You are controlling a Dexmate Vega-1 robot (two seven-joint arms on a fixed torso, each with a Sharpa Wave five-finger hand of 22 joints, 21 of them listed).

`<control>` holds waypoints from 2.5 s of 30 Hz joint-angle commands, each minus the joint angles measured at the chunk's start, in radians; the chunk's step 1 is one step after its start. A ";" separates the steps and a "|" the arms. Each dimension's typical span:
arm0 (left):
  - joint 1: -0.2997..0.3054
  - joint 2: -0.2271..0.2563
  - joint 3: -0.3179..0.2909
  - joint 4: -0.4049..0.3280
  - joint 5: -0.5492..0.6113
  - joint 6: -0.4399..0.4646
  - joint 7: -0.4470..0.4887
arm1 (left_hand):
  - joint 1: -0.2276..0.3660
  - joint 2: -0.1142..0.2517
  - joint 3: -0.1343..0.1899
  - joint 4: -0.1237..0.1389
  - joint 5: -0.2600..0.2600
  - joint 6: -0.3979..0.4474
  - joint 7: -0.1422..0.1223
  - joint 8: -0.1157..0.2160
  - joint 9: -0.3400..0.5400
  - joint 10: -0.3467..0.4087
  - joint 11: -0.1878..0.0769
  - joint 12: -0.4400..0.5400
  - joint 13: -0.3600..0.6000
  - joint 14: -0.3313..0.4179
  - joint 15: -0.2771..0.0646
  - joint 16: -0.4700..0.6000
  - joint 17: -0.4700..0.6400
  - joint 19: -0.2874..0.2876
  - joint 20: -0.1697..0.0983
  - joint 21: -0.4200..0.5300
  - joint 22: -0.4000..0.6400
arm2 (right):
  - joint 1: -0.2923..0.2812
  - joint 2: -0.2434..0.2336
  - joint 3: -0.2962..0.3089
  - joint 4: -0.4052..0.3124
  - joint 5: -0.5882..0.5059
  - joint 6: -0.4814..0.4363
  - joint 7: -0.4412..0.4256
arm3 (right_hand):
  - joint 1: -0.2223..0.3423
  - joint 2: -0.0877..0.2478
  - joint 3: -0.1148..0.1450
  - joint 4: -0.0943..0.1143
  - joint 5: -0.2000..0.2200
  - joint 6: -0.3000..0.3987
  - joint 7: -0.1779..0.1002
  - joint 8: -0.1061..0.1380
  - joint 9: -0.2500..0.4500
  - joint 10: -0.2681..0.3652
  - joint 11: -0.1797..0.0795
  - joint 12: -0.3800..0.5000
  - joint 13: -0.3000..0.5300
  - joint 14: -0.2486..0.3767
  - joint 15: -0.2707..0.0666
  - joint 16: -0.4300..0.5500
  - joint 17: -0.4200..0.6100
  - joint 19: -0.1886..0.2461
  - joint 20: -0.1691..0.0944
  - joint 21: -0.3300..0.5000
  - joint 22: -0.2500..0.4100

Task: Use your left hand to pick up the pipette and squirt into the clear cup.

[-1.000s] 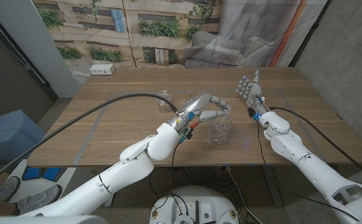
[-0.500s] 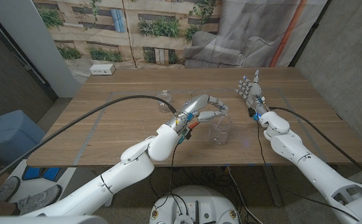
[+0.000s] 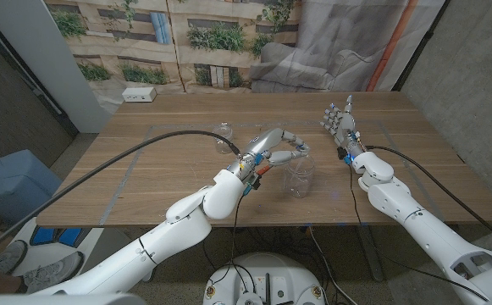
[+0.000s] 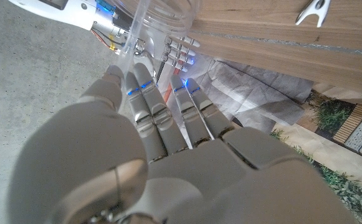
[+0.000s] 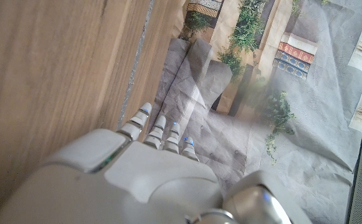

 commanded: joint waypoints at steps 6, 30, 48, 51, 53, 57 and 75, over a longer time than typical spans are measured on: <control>0.009 0.002 -0.006 0.001 0.008 -0.002 0.031 | 0.017 0.007 0.010 -0.006 0.003 0.027 -0.005 0.007 0.003 0.029 -0.002 0.012 0.003 0.020 -0.151 0.006 0.004 0.020 -0.009 0.008 0.003 | 0.000 0.000 0.000 0.000 0.000 0.000 0.000 | 0.000 0.058 -0.006 0.000 0.006 0.003 -0.008 0.007 0.002 0.000 -0.004 0.004 0.003 -0.008 -0.083 0.006 0.005 0.003 0.000 0.006 0.005; 0.028 -0.007 -0.013 0.004 0.034 -0.017 0.083 | 0.079 0.017 0.014 -0.011 0.000 0.091 -0.008 0.019 0.001 0.104 -0.002 0.024 0.002 0.054 -0.166 0.009 0.007 0.038 -0.036 0.014 0.003 | 0.000 0.000 0.000 0.000 0.000 0.000 0.000 | 0.000 0.058 -0.006 0.000 0.006 0.002 -0.009 0.007 0.002 -0.002 -0.004 0.003 0.003 -0.008 -0.082 0.006 0.005 0.003 0.000 0.006 0.005; 0.022 -0.004 -0.009 0.003 0.038 -0.013 0.059 | 0.095 0.001 -0.001 -0.005 -0.011 0.092 -0.012 0.012 0.002 0.118 -0.003 0.012 0.000 0.045 -0.161 -0.003 0.004 0.042 -0.044 0.015 0.005 | 0.000 0.000 0.000 0.000 0.000 0.000 0.000 | 0.000 0.058 -0.006 0.001 0.006 0.002 -0.010 0.006 0.002 0.000 -0.003 0.004 0.004 -0.007 -0.083 0.006 0.005 0.004 -0.001 0.007 0.005; 0.022 -0.007 -0.011 0.006 0.035 -0.017 0.066 | 0.086 0.002 -0.002 0.002 -0.010 0.077 -0.013 0.004 0.003 0.099 -0.004 0.001 -0.001 0.040 -0.156 -0.007 0.002 0.039 -0.039 0.014 0.005 | 0.000 0.000 0.000 0.000 0.000 0.000 0.000 | 0.000 0.058 -0.006 0.001 0.006 0.003 -0.009 0.007 0.002 -0.003 -0.005 0.003 0.003 -0.007 -0.082 0.006 0.005 0.003 0.000 0.007 0.005; 0.022 -0.007 -0.011 0.006 0.032 -0.019 0.064 | 0.083 0.001 -0.003 0.003 -0.010 0.075 -0.014 0.003 0.003 0.094 -0.004 -0.001 -0.001 0.039 -0.155 -0.008 0.001 0.037 -0.035 0.013 0.005 | 0.000 0.000 0.000 0.000 0.000 0.000 0.000 | 0.000 0.058 -0.006 0.001 0.005 0.003 -0.009 0.007 0.002 -0.005 -0.004 0.002 0.003 -0.007 -0.082 0.006 0.005 0.003 0.000 0.006 0.005; 0.019 -0.004 -0.012 0.006 0.027 -0.019 0.053 | 0.071 -0.005 -0.009 0.007 -0.010 0.061 -0.013 -0.004 0.003 0.080 -0.004 -0.008 -0.001 0.033 -0.150 -0.011 0.000 0.032 -0.034 0.011 0.005 | 0.000 0.000 0.000 0.000 0.000 0.000 0.000 | 0.000 0.058 -0.006 0.000 0.005 0.003 -0.009 0.007 0.002 -0.002 -0.007 0.003 0.003 -0.007 -0.082 0.006 0.005 0.003 0.000 0.006 0.005; 0.009 -0.012 -0.010 0.004 0.012 0.018 0.034 | 0.044 -0.023 -0.026 0.012 -0.009 0.046 -0.011 -0.013 0.003 0.055 -0.004 -0.017 0.000 0.025 -0.146 -0.011 0.000 0.028 -0.030 0.009 0.005 | 0.000 0.000 0.000 0.000 0.000 0.000 0.000 | 0.000 0.058 -0.007 0.001 0.005 0.003 -0.009 0.007 0.002 0.000 -0.003 0.004 0.003 -0.008 -0.083 0.006 0.005 0.003 0.000 0.007 0.005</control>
